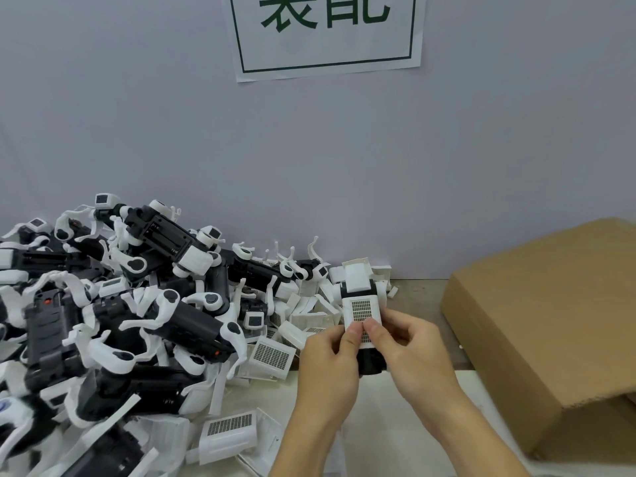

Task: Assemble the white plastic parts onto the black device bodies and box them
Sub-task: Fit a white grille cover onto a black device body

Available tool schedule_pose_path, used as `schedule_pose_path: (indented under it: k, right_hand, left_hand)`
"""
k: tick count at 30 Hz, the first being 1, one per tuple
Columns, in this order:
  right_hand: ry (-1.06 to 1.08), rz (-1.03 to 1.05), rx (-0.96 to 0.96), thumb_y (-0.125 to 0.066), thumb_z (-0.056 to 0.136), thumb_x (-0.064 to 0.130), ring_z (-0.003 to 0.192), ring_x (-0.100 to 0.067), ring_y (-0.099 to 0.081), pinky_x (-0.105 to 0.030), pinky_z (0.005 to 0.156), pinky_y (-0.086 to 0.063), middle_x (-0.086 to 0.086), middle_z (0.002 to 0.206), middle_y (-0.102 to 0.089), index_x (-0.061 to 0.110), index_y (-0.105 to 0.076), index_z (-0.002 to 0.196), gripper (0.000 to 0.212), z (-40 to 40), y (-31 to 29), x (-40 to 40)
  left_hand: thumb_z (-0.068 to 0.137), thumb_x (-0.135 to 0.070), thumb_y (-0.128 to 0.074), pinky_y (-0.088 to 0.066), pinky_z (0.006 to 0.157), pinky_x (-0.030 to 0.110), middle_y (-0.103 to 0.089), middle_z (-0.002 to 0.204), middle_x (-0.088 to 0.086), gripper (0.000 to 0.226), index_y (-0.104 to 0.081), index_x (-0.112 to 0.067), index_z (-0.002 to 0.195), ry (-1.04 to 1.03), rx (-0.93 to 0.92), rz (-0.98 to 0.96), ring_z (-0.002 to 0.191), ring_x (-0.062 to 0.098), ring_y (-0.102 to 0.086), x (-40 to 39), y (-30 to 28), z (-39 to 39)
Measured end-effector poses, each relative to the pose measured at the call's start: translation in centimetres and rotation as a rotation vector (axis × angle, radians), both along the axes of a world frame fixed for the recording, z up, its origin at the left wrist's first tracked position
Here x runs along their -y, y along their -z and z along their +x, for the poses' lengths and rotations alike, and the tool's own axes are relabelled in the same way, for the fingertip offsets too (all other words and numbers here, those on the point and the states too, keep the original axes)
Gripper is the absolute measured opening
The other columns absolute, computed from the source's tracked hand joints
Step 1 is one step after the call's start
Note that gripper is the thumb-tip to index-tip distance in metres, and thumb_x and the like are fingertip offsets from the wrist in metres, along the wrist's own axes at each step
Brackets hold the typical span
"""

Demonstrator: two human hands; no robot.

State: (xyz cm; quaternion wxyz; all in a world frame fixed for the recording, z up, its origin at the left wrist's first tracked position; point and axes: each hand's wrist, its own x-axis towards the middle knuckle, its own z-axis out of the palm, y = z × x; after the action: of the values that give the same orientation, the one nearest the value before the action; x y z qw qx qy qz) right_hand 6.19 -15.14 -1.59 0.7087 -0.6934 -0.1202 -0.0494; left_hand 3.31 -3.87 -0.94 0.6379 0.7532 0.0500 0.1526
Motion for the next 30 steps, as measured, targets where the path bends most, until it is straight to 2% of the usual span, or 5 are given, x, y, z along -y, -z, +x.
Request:
schedule_pose_path:
  k: [7,12,21,27,30]
  right_hand:
    - [-0.070,0.120,-0.040,-0.068,0.088,0.034,0.094,-0.026,-0.074,-0.048,0.084,-0.060,-0.006,0.096,-0.078,0.020,-0.081,0.099,0.022,0.1,-0.2,0.5]
    - [-0.103,0.087,-0.024,-0.062,0.096,0.013,0.102,-0.016,-0.073,-0.034,0.088,-0.058,0.001,0.103,-0.078,0.019,-0.078,0.107,0.020,0.0,-0.3,0.7]
    - [0.132,0.031,0.004,-0.069,0.093,0.016,0.083,-0.002,-0.072,-0.017,0.067,-0.054,0.005,0.092,-0.076,0.023,-0.070,0.101,0.011,-0.2,-0.4,-0.5]
    - [0.135,-0.341,0.190,-0.079,0.081,0.038,0.114,0.014,-0.049,-0.005,0.089,-0.041,0.025,0.122,-0.054,0.037,-0.053,0.127,0.053,-0.6,0.0,-0.9]
    - [0.225,-0.381,0.210,-0.075,0.086,0.035,0.117,0.001,-0.054,-0.021,0.097,-0.048,0.015,0.124,-0.059,0.025,-0.054,0.139,0.058,-0.1,0.2,-0.5]
  left_hand:
    - [0.099,-0.027,-0.059,-0.047,0.050,0.021,-0.061,0.050,0.003,0.038,-0.076,-0.006,0.073,0.034,-0.003,-0.220,0.053,0.016,-0.059,0.0,-0.6,-0.4]
    - [0.101,-0.016,-0.055,-0.052,0.054,0.020,-0.072,0.063,0.004,0.025,-0.078,-0.005,0.098,0.103,-0.007,-0.340,0.062,0.015,-0.070,0.1,-0.6,-0.5]
    - [0.097,-0.019,-0.064,-0.056,0.057,0.022,-0.079,0.083,0.009,0.018,-0.079,-0.010,0.097,0.029,0.021,-0.353,0.076,0.018,-0.076,0.4,-0.2,-0.3]
    - [0.102,-0.046,-0.043,-0.062,0.072,0.030,-0.077,0.106,0.011,0.047,-0.076,-0.013,0.110,0.093,-0.014,-0.680,0.098,0.025,-0.075,0.3,-0.7,0.1]
    - [0.098,-0.039,-0.047,-0.060,0.068,0.024,-0.077,0.104,0.012,0.043,-0.080,-0.011,0.100,0.180,0.002,-0.746,0.092,0.021,-0.076,0.4,-1.1,0.1]
